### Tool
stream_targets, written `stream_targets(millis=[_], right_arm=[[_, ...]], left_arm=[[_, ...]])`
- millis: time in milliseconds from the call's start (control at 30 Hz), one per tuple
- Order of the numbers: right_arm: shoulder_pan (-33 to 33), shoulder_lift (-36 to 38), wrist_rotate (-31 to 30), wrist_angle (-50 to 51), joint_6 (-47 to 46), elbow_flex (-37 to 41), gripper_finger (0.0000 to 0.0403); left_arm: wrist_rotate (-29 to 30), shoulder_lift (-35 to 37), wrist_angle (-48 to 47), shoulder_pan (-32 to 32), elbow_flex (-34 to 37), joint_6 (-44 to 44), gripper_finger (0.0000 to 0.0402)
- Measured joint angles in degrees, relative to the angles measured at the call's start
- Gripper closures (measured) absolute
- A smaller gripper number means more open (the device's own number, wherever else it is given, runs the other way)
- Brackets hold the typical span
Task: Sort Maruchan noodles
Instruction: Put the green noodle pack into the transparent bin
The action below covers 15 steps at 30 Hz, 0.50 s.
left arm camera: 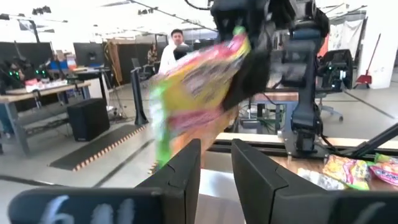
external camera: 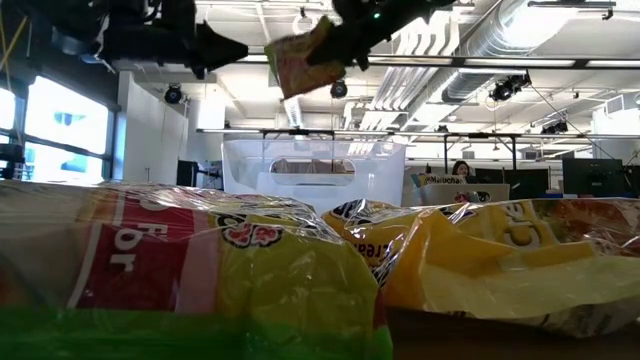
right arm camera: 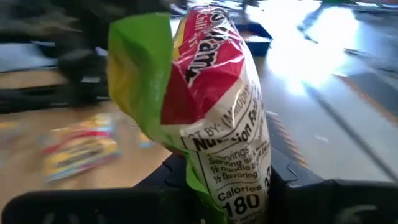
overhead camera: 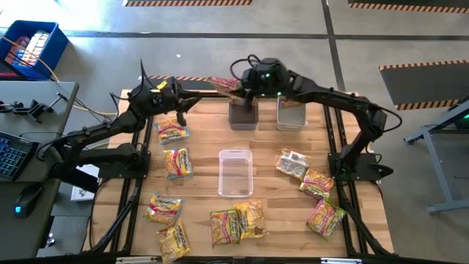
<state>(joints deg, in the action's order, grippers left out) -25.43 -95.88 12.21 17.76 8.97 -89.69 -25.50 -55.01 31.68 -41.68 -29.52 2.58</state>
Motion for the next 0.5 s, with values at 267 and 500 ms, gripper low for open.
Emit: stream_targets(millis=[267, 500], right_arm=[[-2.33, 1.17, 17.04, -6.39, 3.11, 5.10, 0.0316], [-2.34, 1.12, 23.69, -15.45, 1.77, 9.05, 0.0316]], left_arm=[[-3.89, -0.22, 0.49, 3.23, 0.61, 0.08, 0.0320], [-3.81, -0.24, -0.44, 4.64, 0.61, -1.86, 0.0299]])
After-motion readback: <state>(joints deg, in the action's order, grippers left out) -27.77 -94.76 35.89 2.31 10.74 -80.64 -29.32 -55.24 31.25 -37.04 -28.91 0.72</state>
